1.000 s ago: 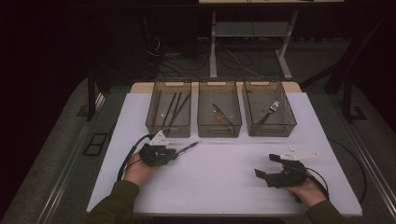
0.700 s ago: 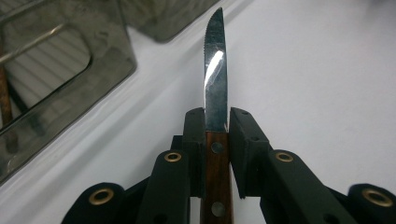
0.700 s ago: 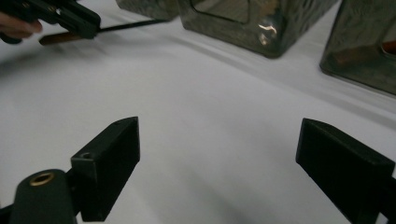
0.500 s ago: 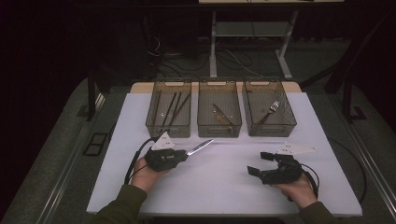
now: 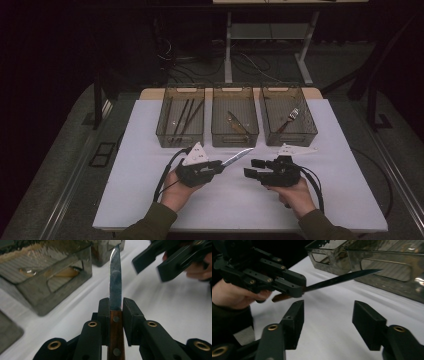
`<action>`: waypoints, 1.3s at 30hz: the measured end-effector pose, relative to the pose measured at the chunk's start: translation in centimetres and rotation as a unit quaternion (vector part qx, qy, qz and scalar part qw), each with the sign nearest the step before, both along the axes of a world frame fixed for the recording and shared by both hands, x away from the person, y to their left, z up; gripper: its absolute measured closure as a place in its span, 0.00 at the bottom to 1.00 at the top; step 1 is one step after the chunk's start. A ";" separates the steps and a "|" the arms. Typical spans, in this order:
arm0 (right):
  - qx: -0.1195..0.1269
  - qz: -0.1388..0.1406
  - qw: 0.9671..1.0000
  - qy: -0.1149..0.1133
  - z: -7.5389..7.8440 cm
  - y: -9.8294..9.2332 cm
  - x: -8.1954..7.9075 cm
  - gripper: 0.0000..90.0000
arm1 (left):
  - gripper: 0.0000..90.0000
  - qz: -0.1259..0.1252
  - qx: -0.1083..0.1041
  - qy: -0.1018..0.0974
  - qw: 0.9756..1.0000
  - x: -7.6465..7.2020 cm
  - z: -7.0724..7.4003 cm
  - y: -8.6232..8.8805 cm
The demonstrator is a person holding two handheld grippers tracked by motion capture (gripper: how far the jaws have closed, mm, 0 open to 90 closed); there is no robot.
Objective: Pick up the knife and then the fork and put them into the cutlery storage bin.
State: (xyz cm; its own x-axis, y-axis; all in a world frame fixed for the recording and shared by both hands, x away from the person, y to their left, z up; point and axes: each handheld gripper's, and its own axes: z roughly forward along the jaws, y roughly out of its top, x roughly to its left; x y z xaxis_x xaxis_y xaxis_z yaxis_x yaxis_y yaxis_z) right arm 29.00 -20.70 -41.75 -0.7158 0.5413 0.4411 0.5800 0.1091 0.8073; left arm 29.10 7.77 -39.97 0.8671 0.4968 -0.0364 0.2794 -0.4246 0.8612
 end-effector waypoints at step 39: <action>0.073 0.002 0.997 -0.012 2.1 1.0 2.1 0.99 | 0.69 -0.001 -0.030 -0.016 0.999 0.0 -0.4 -1.2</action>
State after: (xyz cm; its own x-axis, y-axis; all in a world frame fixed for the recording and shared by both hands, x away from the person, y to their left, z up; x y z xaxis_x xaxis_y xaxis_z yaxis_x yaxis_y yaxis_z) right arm 31.07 -19.70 -39.63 -0.7290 0.4698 0.4977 0.5604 -0.0077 0.8282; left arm 29.15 6.59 -40.40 0.8690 0.4933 -0.0382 0.2507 -0.3725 0.8935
